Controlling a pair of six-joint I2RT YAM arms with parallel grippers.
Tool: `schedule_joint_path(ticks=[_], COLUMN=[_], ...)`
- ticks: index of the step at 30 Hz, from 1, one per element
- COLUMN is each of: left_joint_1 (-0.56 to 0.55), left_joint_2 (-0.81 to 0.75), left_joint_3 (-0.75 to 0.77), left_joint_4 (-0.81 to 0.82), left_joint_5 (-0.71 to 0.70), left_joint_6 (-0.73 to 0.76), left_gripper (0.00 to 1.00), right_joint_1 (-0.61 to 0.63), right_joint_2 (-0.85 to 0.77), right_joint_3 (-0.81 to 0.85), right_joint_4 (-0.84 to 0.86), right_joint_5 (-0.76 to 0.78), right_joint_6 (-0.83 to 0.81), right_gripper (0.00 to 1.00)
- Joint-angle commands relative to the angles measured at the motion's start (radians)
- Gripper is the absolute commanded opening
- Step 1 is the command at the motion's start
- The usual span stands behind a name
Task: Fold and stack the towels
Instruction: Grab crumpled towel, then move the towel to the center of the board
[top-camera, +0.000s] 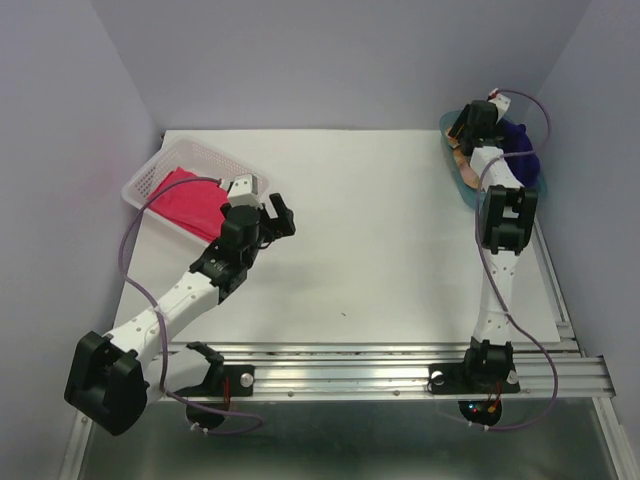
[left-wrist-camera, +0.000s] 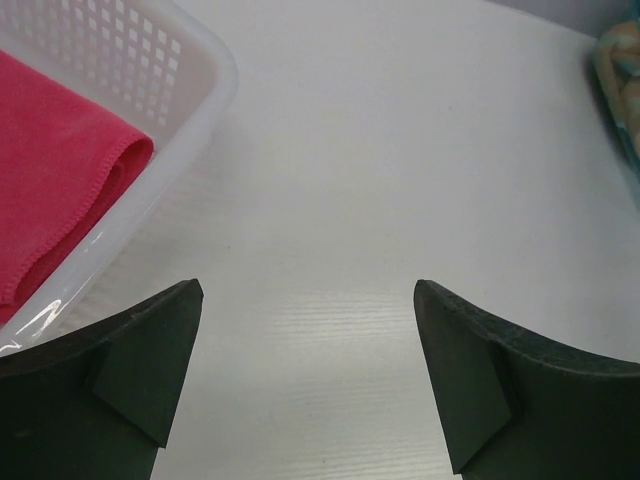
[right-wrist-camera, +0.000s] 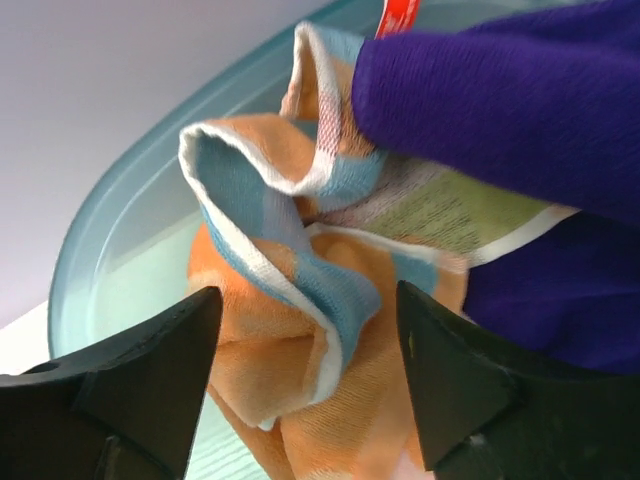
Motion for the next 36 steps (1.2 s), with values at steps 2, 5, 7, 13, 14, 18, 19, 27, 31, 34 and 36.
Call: schedule_joint_path(ticks=[2,5,7,13,14,18,19,27,31,34,36], left_joint_1=[-0.007,-0.007,-0.007,-0.007,-0.007,-0.009,-0.01,-0.013,-0.013,-0.013,-0.013], left_joint_2=[-0.048,-0.045,-0.045,-0.055,-0.056,-0.073,-0.085,-0.188,-0.228,-0.265,-0.283], left_joint_3=[-0.023,-0.021,-0.021,-0.01,-0.01,-0.017,-0.02,-0.067,-0.084,-0.09,-0.092], left_joint_4=[0.039,0.036,0.033,0.042,0.043,0.063,0.066,0.122,0.116,0.094,0.068], left_joint_5=[-0.043,-0.058,-0.058,-0.031,-0.025,0.033,0.041,0.123,0.121,0.124,0.124], left_joint_6=[0.004,0.001,-0.002,0.01,0.01,0.006,0.004,-0.01,-0.043,-0.065,-0.086], left_gripper=[0.99,0.99,0.99,0.99,0.99,0.99,0.99,0.99,0.99,0.99,0.99], right_joint_1=[-0.009,-0.009,-0.009,-0.009,-0.009,-0.009,-0.009,0.031,0.083,0.167,0.255], right_joint_2=[0.007,-0.015,-0.04,-0.279,-0.32,-0.524,-0.557,-0.801,-0.89,-0.948,-1.02], right_joint_3=[0.022,0.034,0.038,-0.108,-0.138,-0.273,-0.285,-0.186,-0.193,-0.231,-0.318], right_joint_4=[0.108,0.114,0.109,0.147,0.161,0.229,0.233,0.097,0.074,0.057,0.072], right_joint_5=[-0.062,-0.067,-0.067,-0.111,-0.125,-0.217,-0.235,-0.551,-0.773,-0.887,-0.907], right_joint_6=[0.002,-0.015,-0.018,-0.033,-0.029,-0.009,0.003,0.089,0.212,0.256,0.292], right_gripper=[0.45,0.12,0.01,0.01,0.01,0.01,0.01,0.01,0.01,0.03,0.06])
